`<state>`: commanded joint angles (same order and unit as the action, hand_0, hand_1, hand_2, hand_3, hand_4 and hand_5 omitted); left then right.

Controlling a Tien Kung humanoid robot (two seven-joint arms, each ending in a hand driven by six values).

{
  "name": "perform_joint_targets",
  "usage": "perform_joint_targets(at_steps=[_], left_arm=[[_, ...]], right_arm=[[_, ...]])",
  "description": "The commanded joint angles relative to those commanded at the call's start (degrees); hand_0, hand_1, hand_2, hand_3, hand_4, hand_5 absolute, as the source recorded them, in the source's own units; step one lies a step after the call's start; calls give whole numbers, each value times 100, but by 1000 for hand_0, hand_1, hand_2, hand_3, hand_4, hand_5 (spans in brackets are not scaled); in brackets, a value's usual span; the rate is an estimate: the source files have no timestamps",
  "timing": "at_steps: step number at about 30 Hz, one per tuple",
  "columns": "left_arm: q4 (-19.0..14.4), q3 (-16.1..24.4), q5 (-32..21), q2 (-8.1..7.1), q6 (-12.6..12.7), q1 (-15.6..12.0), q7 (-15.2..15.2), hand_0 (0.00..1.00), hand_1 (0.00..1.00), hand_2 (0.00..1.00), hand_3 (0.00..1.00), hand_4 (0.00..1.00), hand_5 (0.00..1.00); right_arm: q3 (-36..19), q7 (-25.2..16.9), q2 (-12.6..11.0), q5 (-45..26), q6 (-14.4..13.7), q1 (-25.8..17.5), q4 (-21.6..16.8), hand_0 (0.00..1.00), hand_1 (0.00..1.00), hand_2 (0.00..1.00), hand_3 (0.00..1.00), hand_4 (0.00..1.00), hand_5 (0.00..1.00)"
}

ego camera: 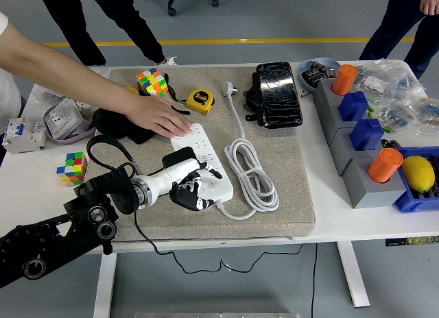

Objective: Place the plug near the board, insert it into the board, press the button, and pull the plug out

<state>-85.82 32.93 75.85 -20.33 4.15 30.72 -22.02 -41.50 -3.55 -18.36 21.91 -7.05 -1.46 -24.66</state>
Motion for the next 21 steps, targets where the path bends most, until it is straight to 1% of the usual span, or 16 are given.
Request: perform_joint_targets(at_steps=[2,4,5,6,10,11,16,17,21], left_arm=[[50,27,-136,23,253,-36,337,78,76,162,684,680,20],[91,43,-225,41,452,-63,625,78,76,162,684,680,20],[104,48,-251,46,509,-72,721,132,110,209,660,723,93],[135,58,-301,58,617,-95,859,132,110,209,660,723,93],[226,76,-439,85,939,-178,1256,132,110,209,660,723,93],[244,81,-472,90,1016,-199,1346,207,224,367,638,765,162],[346,134,-632,129,1313,-292,1723,207,224,367,638,765,162],[368,142,-656,138,1380,-310,1813,307,446,494,604,796,196],[440,166,-688,162,1615,-344,2095,307,446,494,604,796,196]], right_arm=[[1,-1,1,3,1,2,-4,573,651,636,545,927,487],[1,-1,2,1,0,5,-2,573,651,636,545,927,487],[1,-1,1,3,0,5,-4,573,651,636,545,927,487],[7,-1,-3,3,0,5,-5,573,651,636,545,927,487],[22,0,-7,-1,0,0,-1,573,651,636,545,927,487],[24,0,-7,0,0,-2,-1,573,651,636,545,927,487],[37,-1,-6,2,1,-6,-4,573,651,636,545,927,487],[35,-1,-6,2,1,-9,-4,571,651,636,544,927,487],[32,-1,-7,2,0,-5,-4,571,651,636,544,927,487]])
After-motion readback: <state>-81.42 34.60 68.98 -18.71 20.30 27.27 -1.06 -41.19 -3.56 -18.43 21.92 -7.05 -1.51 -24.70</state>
